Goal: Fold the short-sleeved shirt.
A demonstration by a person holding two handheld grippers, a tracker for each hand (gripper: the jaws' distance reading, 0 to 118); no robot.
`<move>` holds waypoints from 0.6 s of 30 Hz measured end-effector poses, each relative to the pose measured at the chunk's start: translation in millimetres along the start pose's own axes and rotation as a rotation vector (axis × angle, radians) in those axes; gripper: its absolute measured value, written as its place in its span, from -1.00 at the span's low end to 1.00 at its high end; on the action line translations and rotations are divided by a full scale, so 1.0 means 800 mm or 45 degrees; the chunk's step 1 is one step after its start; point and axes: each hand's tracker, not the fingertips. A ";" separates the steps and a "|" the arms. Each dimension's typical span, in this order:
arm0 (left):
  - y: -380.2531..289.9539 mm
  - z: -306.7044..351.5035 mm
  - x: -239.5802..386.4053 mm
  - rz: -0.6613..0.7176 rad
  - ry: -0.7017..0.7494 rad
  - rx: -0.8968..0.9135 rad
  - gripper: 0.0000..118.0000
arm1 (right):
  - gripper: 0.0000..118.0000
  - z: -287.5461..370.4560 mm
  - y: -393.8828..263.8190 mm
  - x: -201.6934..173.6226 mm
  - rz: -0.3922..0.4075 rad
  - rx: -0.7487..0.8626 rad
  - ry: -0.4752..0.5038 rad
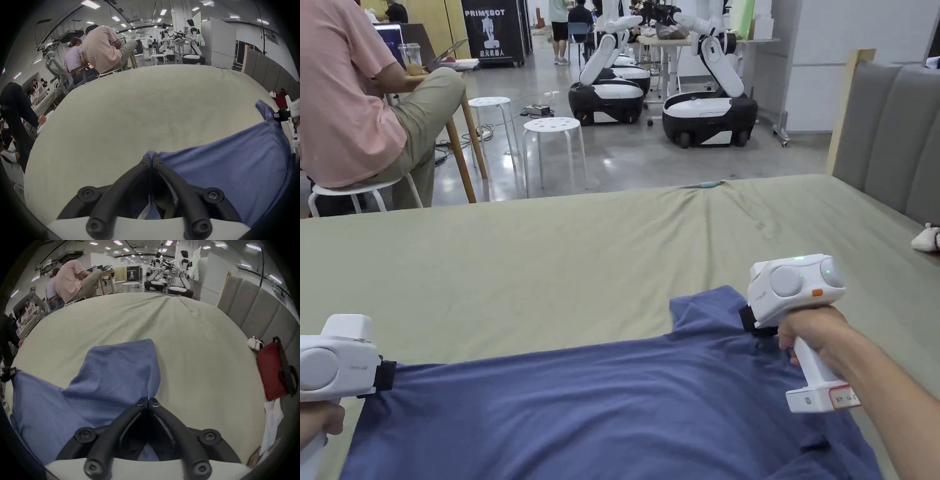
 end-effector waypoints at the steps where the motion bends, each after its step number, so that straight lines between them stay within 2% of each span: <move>1: 0.001 0.009 -0.002 0.008 -0.006 0.010 -1.00 | -0.99 0.011 -0.003 0.002 0.007 0.006 -0.006; 9: -0.017 0.135 -0.013 0.041 -0.031 0.118 -1.00 | -0.99 0.158 -0.040 -0.001 -0.025 0.130 0.006; 10: -0.023 0.150 -0.015 0.052 -0.034 0.129 -1.00 | -0.99 0.186 -0.048 -0.012 -0.023 0.153 0.006; 13: -0.051 0.195 -0.020 0.099 -0.045 0.155 -1.00 | -0.99 0.248 -0.083 -0.018 0.001 0.207 0.002; 14: -0.062 0.209 -0.021 0.103 -0.047 0.150 -1.00 | -0.99 0.277 -0.101 -0.034 0.009 0.220 0.001; 18: -0.115 0.250 -0.024 0.102 -0.048 0.137 -1.00 | -0.99 0.334 -0.171 -0.050 -0.006 0.248 0.034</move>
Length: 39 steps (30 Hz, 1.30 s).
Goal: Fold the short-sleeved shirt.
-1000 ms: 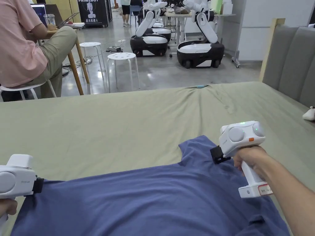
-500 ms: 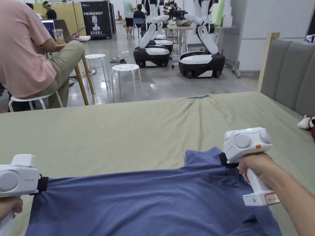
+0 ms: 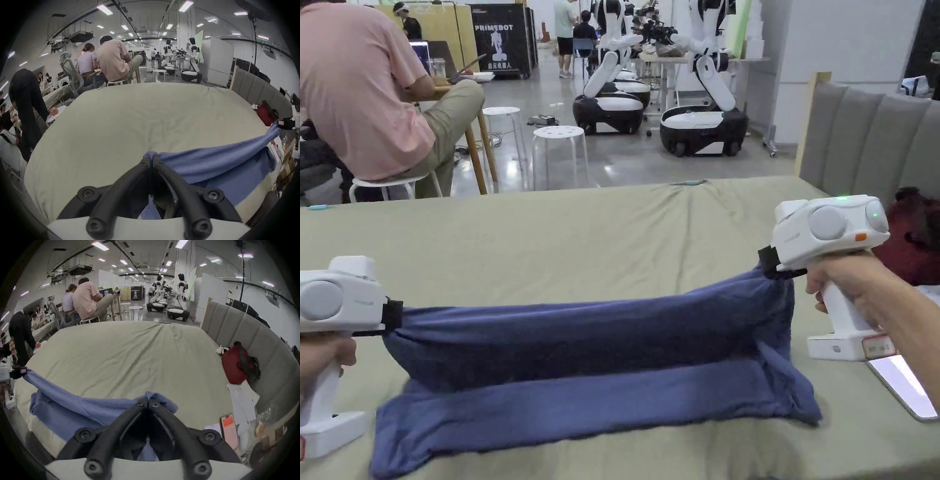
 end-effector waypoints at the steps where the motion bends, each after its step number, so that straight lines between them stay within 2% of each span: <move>1: -0.012 0.009 -0.001 -0.002 -0.003 0.001 -1.00 | -0.99 0.008 -0.014 -0.003 0.000 -0.004 0.004; 5: -0.072 0.038 -0.007 0.056 -0.043 -0.021 -0.99 | -0.99 0.035 -0.077 -0.019 -0.007 -0.041 0.022; 10: -0.135 0.032 -0.011 0.092 -0.058 -0.103 -0.99 | -0.99 0.031 -0.134 -0.041 0.024 -0.107 0.026; 11: -0.145 0.026 -0.011 0.104 -0.061 -0.143 -0.99 | -0.99 0.027 -0.144 -0.047 0.029 -0.117 0.019; 12: -0.154 0.017 -0.011 0.102 -0.070 -0.183 -0.99 | -0.99 0.005 -0.147 -0.031 0.041 -0.132 -0.002; 14: -0.166 0.007 -0.005 0.092 -0.060 -0.202 -0.99 | -0.99 -0.006 -0.159 -0.041 0.074 -0.164 -0.005; 18: -0.178 -0.001 0.002 0.094 -0.051 -0.210 -0.99 | -0.99 -0.047 -0.183 -0.028 0.077 -0.274 -0.024; 20: -0.177 0.000 0.001 0.100 -0.046 -0.198 -0.99 | -0.99 -0.058 -0.195 -0.014 0.050 -0.277 -0.026; 23: -0.174 0.001 0.001 0.088 -0.054 -0.202 -0.97 | -0.97 -0.069 -0.203 -0.008 -0.043 -0.263 -0.002; 26: -0.172 -0.001 -0.001 0.105 -0.057 -0.213 -0.94 | -0.93 -0.069 -0.202 -0.008 -0.042 -0.252 -0.018; 28: -0.171 -0.002 -0.003 0.133 -0.042 -0.212 -0.69 | -0.74 -0.063 -0.198 -0.007 -0.049 -0.238 -0.027; 30: -0.169 -0.001 -0.004 0.134 0.018 -0.210 0.06 | -0.18 -0.060 -0.193 -0.011 -0.032 -0.223 -0.044; 31: -0.168 -0.001 -0.005 0.128 0.041 -0.212 0.47 | 0.19 -0.059 -0.191 -0.014 -0.021 -0.221 -0.051; 32: -0.168 0.001 -0.005 0.119 0.088 -0.225 0.99 | 0.69 -0.050 -0.191 -0.021 0.007 -0.232 -0.067; 33: -0.168 0.006 -0.004 0.113 0.106 -0.203 1.00 | 1.00 -0.047 -0.192 -0.024 0.029 -0.239 -0.059; 34: -0.165 0.012 -0.003 0.092 0.101 -0.169 0.91 | 1.00 -0.042 -0.192 -0.027 0.047 -0.227 -0.047; 37: -0.161 0.029 0.000 0.096 0.063 -0.154 0.90 | 0.92 -0.022 -0.187 -0.041 0.104 -0.194 -0.031; 38: -0.159 0.036 -0.002 0.096 0.058 -0.155 0.74 | 0.82 -0.013 -0.185 -0.045 0.124 -0.190 -0.044; 39: -0.156 0.044 -0.002 0.097 0.043 -0.150 0.44 | 0.60 0.001 -0.184 -0.054 0.159 -0.153 -0.054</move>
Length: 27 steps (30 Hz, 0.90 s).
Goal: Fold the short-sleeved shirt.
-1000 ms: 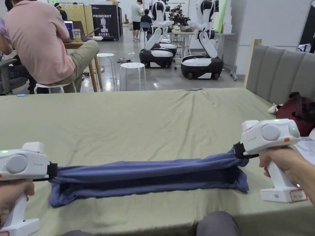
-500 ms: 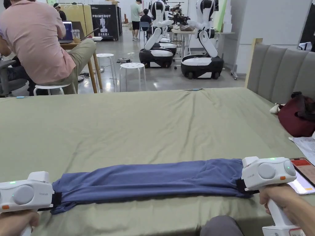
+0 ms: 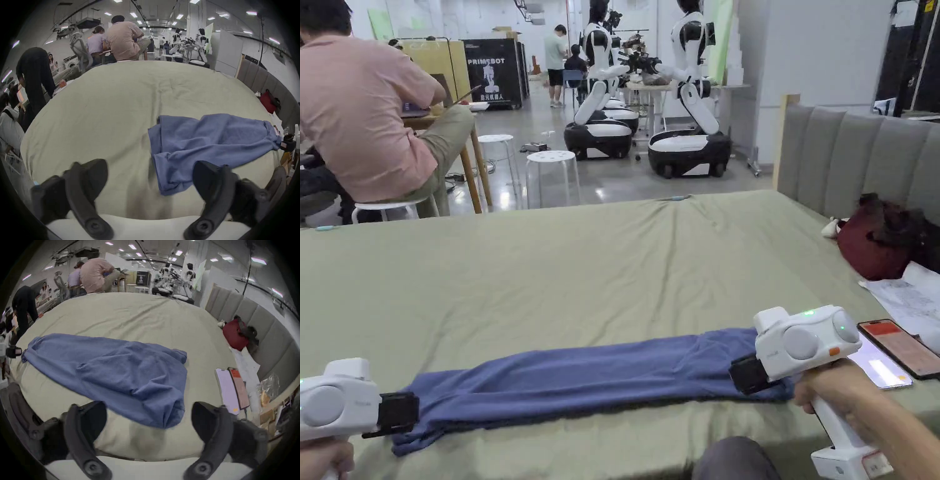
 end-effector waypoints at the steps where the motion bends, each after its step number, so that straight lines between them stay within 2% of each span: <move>1: 0.001 0.007 0.000 0.004 -0.016 0.017 -0.02 | 0.25 0.014 0.000 -0.008 0.019 0.045 -0.006; 2: 0.003 0.015 -0.001 0.007 -0.034 0.031 -0.79 | -0.47 0.027 -0.001 -0.012 0.016 0.084 -0.014; 3: 0.006 0.016 -0.011 0.018 -0.050 0.031 -1.00 | -0.93 0.040 -0.002 -0.015 -0.019 0.124 0.001; 5: 0.008 0.025 -0.017 0.069 -0.051 0.044 -1.00 | -1.00 0.066 -0.004 -0.030 -0.083 0.214 0.068; 7: 0.011 0.029 -0.025 0.078 -0.078 0.054 -1.00 | -1.00 0.084 -0.004 -0.048 -0.053 0.274 0.088; 10: 0.010 0.026 -0.039 0.162 -0.154 0.049 -1.00 | -1.00 0.100 0.003 -0.095 0.015 0.373 0.015; 12: 0.007 0.018 -0.048 0.230 -0.240 0.037 -0.98 | -1.00 0.103 0.009 -0.127 0.016 0.422 0.055; 13: 0.004 0.014 -0.053 0.267 -0.299 0.027 -0.78 | -1.00 0.098 0.017 -0.145 0.025 0.444 0.095; 14: 0.001 0.008 -0.059 0.321 -0.379 0.019 -0.31 | -1.00 0.098 0.020 -0.162 0.037 0.459 0.130; 15: -0.002 0.000 -0.065 0.366 -0.445 0.014 -0.02 | -1.00 0.096 0.022 -0.178 0.039 0.471 0.168; 16: -0.006 -0.006 -0.069 0.383 -0.476 0.007 0.14 | -1.00 0.094 0.023 -0.190 0.037 0.469 0.204; 17: -0.009 -0.013 -0.070 0.369 -0.452 0.001 0.14 | -1.00 0.086 0.028 -0.202 0.040 0.461 0.257; 19: -0.010 -0.023 -0.066 0.333 -0.413 0.005 0.82 | -1.00 0.079 0.025 -0.227 0.025 0.445 0.315; 20: -0.010 -0.029 -0.068 0.331 -0.415 0.016 0.94 | -1.00 0.073 0.022 -0.239 0.022 0.428 0.338; 24: -0.008 -0.067 -0.082 0.479 -0.618 -0.030 0.90 | -1.00 0.046 0.009 -0.280 0.006 0.333 0.503; 27: -0.009 -0.096 -0.090 0.565 -0.732 -0.015 0.85 | -1.00 0.025 0.003 -0.298 0.013 0.267 0.546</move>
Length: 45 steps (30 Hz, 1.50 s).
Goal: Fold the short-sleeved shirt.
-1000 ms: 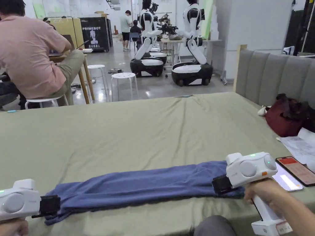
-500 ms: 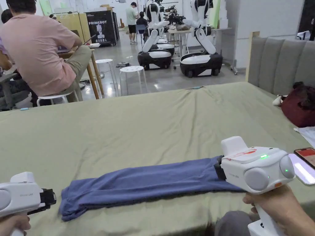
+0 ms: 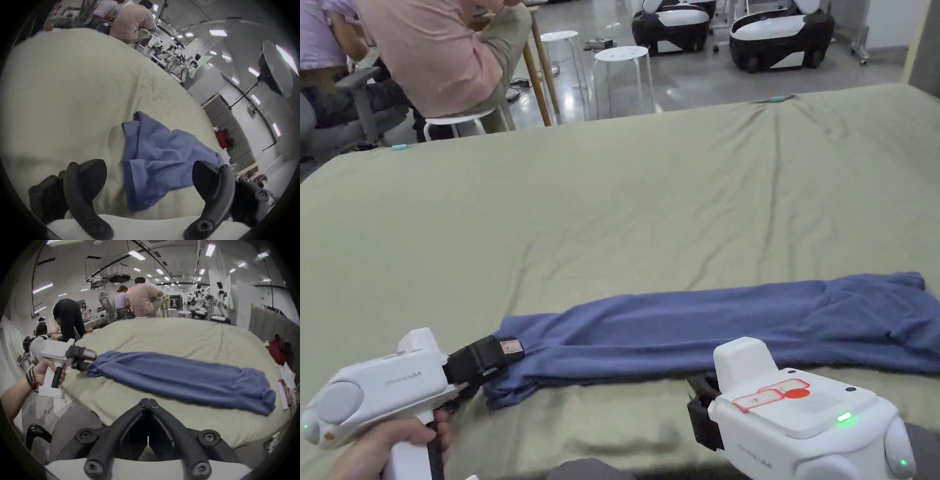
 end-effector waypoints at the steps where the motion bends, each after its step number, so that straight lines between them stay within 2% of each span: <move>1: 0.005 -0.006 -0.004 0.005 -0.037 0.013 0.85 | -1.00 -0.007 -0.002 -0.001 0.009 -0.021 0.003; 5: 0.028 -0.039 -0.008 0.107 -0.172 -0.033 0.85 | -1.00 -0.032 -0.003 0.004 0.059 -0.081 -0.059; 6: 0.035 -0.049 -0.007 0.114 -0.181 -0.025 0.79 | -1.00 -0.034 -0.004 0.008 0.053 -0.083 -0.069; 7: 0.037 -0.055 -0.004 0.092 -0.182 -0.009 0.61 | -1.00 -0.036 -0.003 0.011 0.042 -0.086 -0.076; 9: 0.042 -0.072 0.009 0.037 -0.182 -0.058 -0.94 | -1.00 -0.035 -0.005 0.022 -0.054 -0.100 -0.033; 11: 0.033 -0.093 0.019 0.069 -0.104 -0.134 -0.88 | -1.00 -0.030 -0.007 0.028 -0.079 -0.105 -0.035; 12: 0.029 -0.100 0.025 -0.002 -0.144 -0.194 -0.88 | -1.00 -0.028 -0.008 0.030 -0.074 -0.104 -0.048; 14: 0.025 -0.097 0.038 -0.112 -0.113 -0.167 -0.88 | -1.00 -0.018 -0.011 0.031 -0.073 -0.104 -0.083; 18: 0.053 -0.068 0.020 -0.116 -0.040 -0.066 -0.88 | -1.00 -0.003 -0.012 0.035 -0.087 -0.096 -0.105; 19: 0.064 -0.053 0.008 -0.095 0.007 -0.010 -0.88 | -1.00 -0.001 -0.012 0.036 -0.099 -0.093 -0.102; 21: 0.088 -0.018 -0.021 0.026 -0.056 0.008 -0.90 | -1.00 0.003 -0.012 0.034 -0.117 -0.085 -0.109; 25: 0.121 0.056 -0.064 0.048 0.191 0.229 -0.92 | -1.00 0.008 -0.012 0.028 -0.113 -0.076 -0.107; 28: 0.140 0.110 -0.113 0.269 0.212 0.350 -0.92 | -1.00 0.010 -0.010 0.021 -0.101 -0.074 -0.096; 31: 0.142 0.136 -0.115 0.255 0.275 0.338 -0.92 | -1.00 0.009 -0.009 0.015 -0.094 -0.069 -0.082; 35: 0.134 0.131 -0.078 0.207 0.255 0.278 -0.92 | -1.00 0.009 -0.009 0.008 -0.090 -0.066 -0.067; 37: 0.128 0.116 -0.048 0.215 0.183 0.237 -0.92 | -1.00 0.013 -0.010 0.005 -0.089 -0.064 -0.056; 45: 0.080 -0.017 0.135 0.060 0.014 -0.036 -0.92 | -1.00 0.032 -0.015 0.009 -0.096 -0.032 -0.033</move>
